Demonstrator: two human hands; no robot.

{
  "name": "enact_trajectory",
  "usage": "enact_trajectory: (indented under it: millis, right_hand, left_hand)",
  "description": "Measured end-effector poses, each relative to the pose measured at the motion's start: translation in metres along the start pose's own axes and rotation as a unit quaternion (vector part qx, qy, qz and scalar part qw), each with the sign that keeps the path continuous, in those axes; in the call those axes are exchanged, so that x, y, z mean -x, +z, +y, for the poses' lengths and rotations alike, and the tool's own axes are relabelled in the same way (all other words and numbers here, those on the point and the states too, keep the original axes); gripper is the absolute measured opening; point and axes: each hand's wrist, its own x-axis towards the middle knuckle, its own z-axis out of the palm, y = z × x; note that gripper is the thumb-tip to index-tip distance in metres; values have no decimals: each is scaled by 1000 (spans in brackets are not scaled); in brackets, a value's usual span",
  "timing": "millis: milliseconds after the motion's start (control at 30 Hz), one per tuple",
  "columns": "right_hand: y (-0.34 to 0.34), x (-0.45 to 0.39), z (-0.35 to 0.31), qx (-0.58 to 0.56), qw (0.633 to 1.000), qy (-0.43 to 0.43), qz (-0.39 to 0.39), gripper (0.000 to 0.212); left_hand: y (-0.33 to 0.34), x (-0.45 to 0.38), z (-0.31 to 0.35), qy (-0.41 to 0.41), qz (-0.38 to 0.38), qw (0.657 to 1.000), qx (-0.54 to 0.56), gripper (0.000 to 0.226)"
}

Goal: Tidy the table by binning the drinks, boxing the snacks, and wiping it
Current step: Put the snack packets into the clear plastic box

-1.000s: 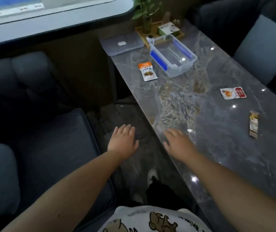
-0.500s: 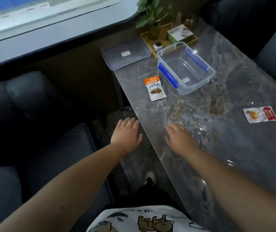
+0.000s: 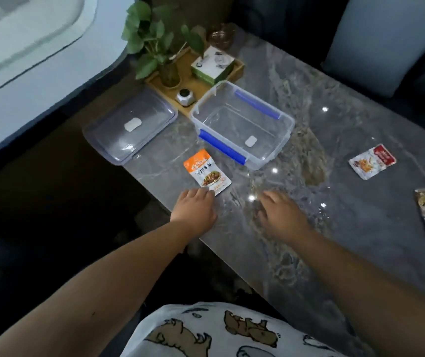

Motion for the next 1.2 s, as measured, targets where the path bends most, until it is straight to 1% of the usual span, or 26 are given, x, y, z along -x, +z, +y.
enact_trajectory:
  millis: [100, 167, 267, 333, 400, 433, 500, 600, 633, 667, 733, 800, 867, 967, 1000, 1033, 1067, 1133, 1167, 1200]
  right_hand:
    - [4, -9, -7, -10, 997, 78, 11, 45]
    - [5, -14, -18, -45, 989, 137, 16, 44]
    - [3, -20, -31, -109, 962, 248, 43, 41]
    - [-2, -24, -32, -139, 940, 303, 71, 34]
    - [-9, -29, -29, -162, 922, 332, 113, 23]
    - [-13, -32, -26, -175, 912, 347, 134, 22]
    - [-22, -41, -17, -203, 887, 382, 162, 26]
    - [-39, -64, -5, -259, 837, 446, 181, 35]
    - [-44, -73, -1, -274, 826, 458, 181, 36]
    - [-48, -82, 3, -283, 824, 457, 182, 36]
    - [-54, -103, 9, -294, 822, 451, 184, 37]
    - [-56, -120, 11, -302, 813, 468, 170, 48]
    - [-54, -132, 14, -307, 812, 472, 152, 54]
    - [-50, -141, 17, -313, 812, 474, 134, 51]
    - [-49, -143, 17, -319, 809, 477, 129, 51]
    - [-49, -145, 17, -324, 806, 479, 126, 51]
    - [-48, -147, 16, -325, 804, 482, 126, 50]
    - [-46, -149, 15, -324, 802, 484, 130, 46]
    - [-46, -149, 15, -322, 803, 483, 133, 44]
    - [-45, -150, 15, -320, 804, 483, 134, 42]
  left_hand:
    - [1, -32, -26, 89, -27, 995, -20, 59]
    - [0, -51, -42, 137, -44, 989, -40, 66]
    - [0, -72, -54, 192, -49, 979, -45, 68]
    - [1, -80, -56, 225, -62, 971, -49, 66]
    - [4, -85, -59, 262, -62, 961, -69, 64]
    - [5, -86, -63, 283, -60, 954, -78, 63]
    - [5, -89, -75, 333, -49, 938, -86, 60]
    - [0, -94, -97, 434, -17, 898, -70, 50]
    - [-1, -96, -102, 458, 1, 887, -63, 46]
    - [-4, -97, -106, 473, 17, 879, -55, 42]
    - [-8, -101, -113, 490, 25, 870, -38, 38]
    - [-10, -104, -119, 497, 16, 867, -17, 36]
    - [-11, -104, -124, 494, 7, 870, -1, 34]
    - [-12, -99, -127, 473, 20, 880, 41, 35]
    - [-12, -96, -126, 452, 32, 889, 65, 37]
    - [-13, -94, -125, 413, 40, 905, 94, 41]
    - [-14, -92, -122, 349, 44, 928, 126, 46]
    - [-17, -89, -115, 157, 35, 970, 183, 51]
    - [-18, -89, -110, 61, 26, 977, 203, 52]
    - [-19, -90, -106, -9, 13, 977, 212, 54]
